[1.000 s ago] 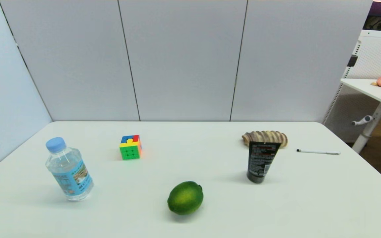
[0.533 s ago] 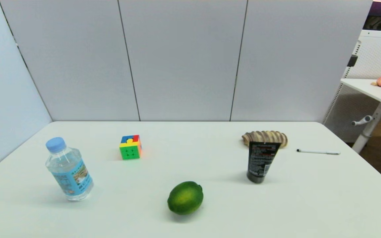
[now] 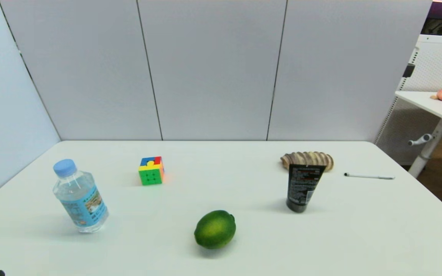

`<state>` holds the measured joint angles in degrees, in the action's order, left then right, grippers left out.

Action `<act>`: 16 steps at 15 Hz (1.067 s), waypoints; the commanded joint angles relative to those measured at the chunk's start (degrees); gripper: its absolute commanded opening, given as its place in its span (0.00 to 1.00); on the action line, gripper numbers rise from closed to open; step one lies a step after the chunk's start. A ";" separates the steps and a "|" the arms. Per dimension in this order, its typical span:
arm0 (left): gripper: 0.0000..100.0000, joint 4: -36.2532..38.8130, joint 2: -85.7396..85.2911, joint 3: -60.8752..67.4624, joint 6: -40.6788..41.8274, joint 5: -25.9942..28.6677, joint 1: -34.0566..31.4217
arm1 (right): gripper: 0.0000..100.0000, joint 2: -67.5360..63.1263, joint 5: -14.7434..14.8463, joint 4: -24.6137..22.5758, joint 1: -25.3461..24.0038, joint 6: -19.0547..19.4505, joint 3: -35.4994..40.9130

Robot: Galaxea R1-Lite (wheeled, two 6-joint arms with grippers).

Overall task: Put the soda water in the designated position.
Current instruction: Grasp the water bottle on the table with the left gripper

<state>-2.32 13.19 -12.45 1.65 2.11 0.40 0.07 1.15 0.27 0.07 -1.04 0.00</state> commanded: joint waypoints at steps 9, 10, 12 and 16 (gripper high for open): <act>1.00 39.32 43.15 5.94 0.20 2.55 3.20 | 1.00 0.01 0.00 0.00 -0.07 -0.02 0.00; 1.00 41.16 43.59 7.70 -0.24 2.55 3.20 | 1.00 0.01 0.00 0.00 0.01 -0.02 0.00; 1.00 42.75 45.43 9.28 -1.29 2.55 3.20 | 1.00 0.01 0.00 0.00 0.01 -0.02 0.00; 1.00 47.58 52.02 9.81 -1.38 2.55 3.20 | 1.00 0.01 0.00 0.00 0.01 -0.02 0.00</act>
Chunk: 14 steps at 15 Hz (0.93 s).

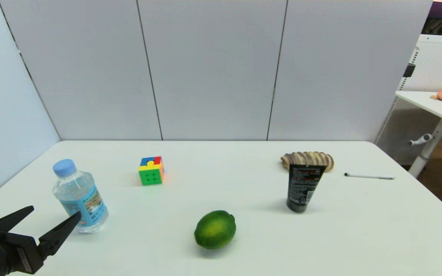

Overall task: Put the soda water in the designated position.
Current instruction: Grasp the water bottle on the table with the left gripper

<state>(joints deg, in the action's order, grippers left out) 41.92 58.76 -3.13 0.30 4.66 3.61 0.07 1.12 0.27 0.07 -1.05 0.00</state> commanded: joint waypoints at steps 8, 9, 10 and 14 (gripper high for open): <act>1.00 13.18 16.39 0.23 -2.85 0.00 0.00 | 1.00 0.01 0.02 0.00 -0.07 -0.01 0.00; 1.00 14.41 17.62 0.23 -3.12 0.00 0.00 | 1.00 0.01 0.02 0.00 -0.07 -0.01 0.00; 1.00 15.56 19.11 0.06 -3.38 0.00 0.00 | 1.00 0.01 0.02 0.00 -0.07 -0.01 0.00; 1.00 18.55 23.86 -2.23 -3.38 -0.09 -0.09 | 1.00 0.01 0.02 0.00 0.01 -0.01 0.00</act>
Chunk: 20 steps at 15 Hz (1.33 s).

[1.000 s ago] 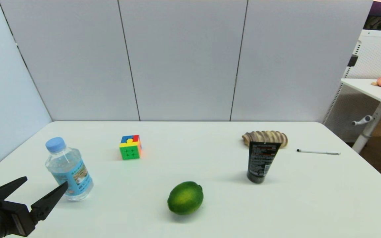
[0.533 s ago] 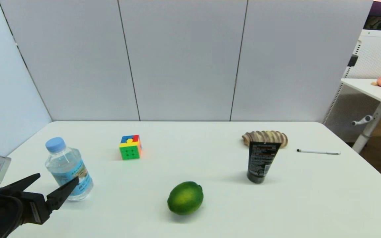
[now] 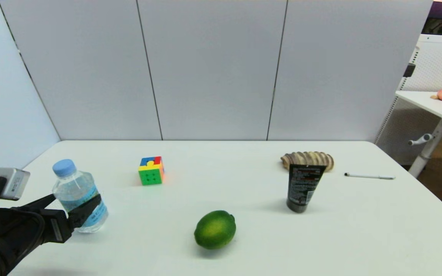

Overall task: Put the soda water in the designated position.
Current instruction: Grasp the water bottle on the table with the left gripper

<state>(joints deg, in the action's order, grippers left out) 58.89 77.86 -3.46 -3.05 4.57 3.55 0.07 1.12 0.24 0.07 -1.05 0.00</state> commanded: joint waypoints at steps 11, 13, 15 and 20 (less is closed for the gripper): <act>1.00 7.29 10.47 -4.89 -0.03 -0.44 -0.30 | 1.00 0.01 0.02 0.02 0.01 -0.01 0.00; 1.00 8.08 10.56 -4.80 -0.03 -0.53 -0.38 | 1.00 0.01 0.02 0.02 0.01 -0.01 0.00; 1.00 8.08 10.56 -4.80 -0.03 -0.62 -0.38 | 1.00 0.01 0.02 0.02 0.01 -0.01 0.00; 0.00 8.08 10.73 -4.71 -0.03 -0.62 -0.38 | 1.00 0.01 0.02 0.02 0.01 -0.01 0.00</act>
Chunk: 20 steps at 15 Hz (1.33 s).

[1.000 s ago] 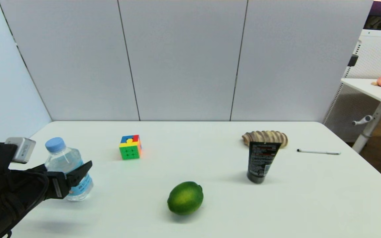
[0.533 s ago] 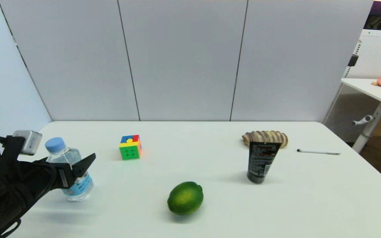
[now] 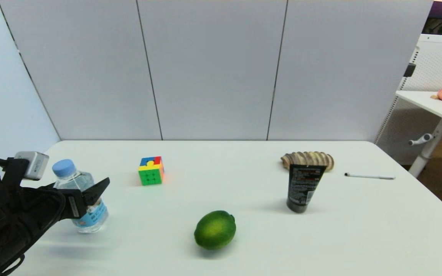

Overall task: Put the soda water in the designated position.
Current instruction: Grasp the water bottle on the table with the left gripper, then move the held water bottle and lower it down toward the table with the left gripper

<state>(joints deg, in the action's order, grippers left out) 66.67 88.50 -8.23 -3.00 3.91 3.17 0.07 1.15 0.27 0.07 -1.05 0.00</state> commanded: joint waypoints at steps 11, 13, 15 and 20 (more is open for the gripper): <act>0.00 1.80 -0.88 -1.62 0.10 0.04 -0.18 | 1.00 0.01 0.00 0.00 0.01 -0.01 0.00; 0.00 1.44 0.09 -6.27 0.89 0.22 -0.09 | 1.00 0.01 0.00 0.00 0.01 -0.01 0.00; 0.00 0.13 3.25 -13.66 2.38 0.39 -0.01 | 1.00 0.01 0.00 0.00 0.01 -0.01 0.00; 0.00 -3.74 11.16 -27.63 5.46 0.75 1.93 | 1.00 0.01 0.00 0.00 -0.07 -0.01 0.00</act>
<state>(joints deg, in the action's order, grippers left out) 63.42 94.32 -30.28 2.01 4.57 3.68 0.07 1.15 0.27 0.07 -1.05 0.00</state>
